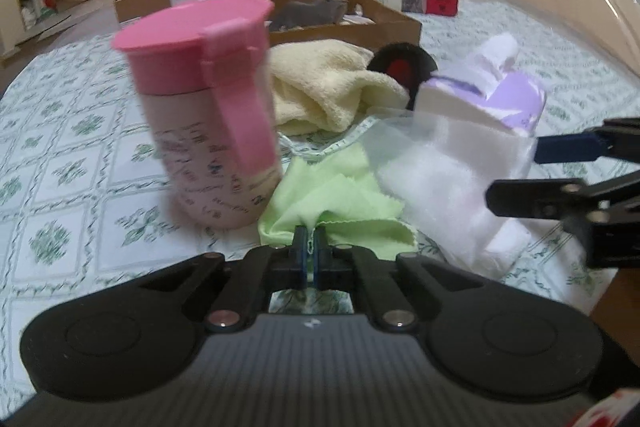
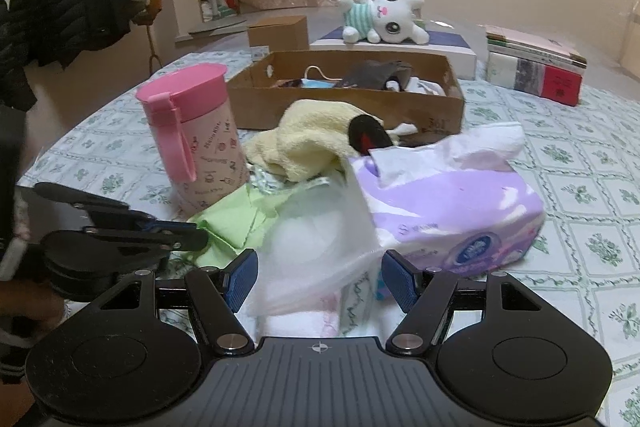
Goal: Organize soft objects
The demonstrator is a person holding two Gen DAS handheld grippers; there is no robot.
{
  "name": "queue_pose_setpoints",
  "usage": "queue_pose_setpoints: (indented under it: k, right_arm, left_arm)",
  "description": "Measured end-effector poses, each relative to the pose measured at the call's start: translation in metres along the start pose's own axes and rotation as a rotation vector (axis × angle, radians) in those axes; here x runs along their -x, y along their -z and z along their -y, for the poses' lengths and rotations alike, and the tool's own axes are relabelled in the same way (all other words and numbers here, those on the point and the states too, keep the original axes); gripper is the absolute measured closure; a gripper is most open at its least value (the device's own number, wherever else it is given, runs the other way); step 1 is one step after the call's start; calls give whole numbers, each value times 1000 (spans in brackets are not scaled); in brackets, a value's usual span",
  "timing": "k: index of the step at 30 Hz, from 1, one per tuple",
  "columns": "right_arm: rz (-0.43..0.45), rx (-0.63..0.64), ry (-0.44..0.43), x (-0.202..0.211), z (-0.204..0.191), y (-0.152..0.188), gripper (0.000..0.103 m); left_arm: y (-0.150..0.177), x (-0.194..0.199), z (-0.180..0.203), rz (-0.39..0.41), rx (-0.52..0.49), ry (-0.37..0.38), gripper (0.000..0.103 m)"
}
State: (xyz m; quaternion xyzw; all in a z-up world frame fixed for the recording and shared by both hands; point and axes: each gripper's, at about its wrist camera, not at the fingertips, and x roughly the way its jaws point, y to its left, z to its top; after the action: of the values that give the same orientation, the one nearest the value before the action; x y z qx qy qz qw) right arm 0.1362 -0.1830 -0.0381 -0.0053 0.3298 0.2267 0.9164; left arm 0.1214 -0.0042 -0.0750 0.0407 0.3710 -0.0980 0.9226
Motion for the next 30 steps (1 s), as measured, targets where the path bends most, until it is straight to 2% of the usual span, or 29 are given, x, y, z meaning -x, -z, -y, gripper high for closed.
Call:
queue_pose_setpoints:
  k: [5,8,12,19,22,28,30]
  right_arm:
    - [0,1,-15,-7,-6,-6,34]
    - [-25,-3,0,-9,-10,-6,34]
    - [-48,-42,-21,-6,-11,-1,36]
    - [-30,-3,-33,-19,-24,-8,37]
    - [-50,27,-27,-32,-29,-13,39]
    - [-99,54,-12,-58,-34,-15,54]
    - [-109,71,1,-63,-36,-14,71]
  left_arm:
    - [4,18,-13,13,45,-9,101]
    - [5,23,-18,16,54,-15,101]
    - [6,25,-21,21,64,-11,101]
    - [6,24,-24,26,71,-3,101]
    - [6,23,-26,28,74,-1,101]
    - [8,22,-28,24,81,6,101]
    - [9,22,-29,20,82,8,101]
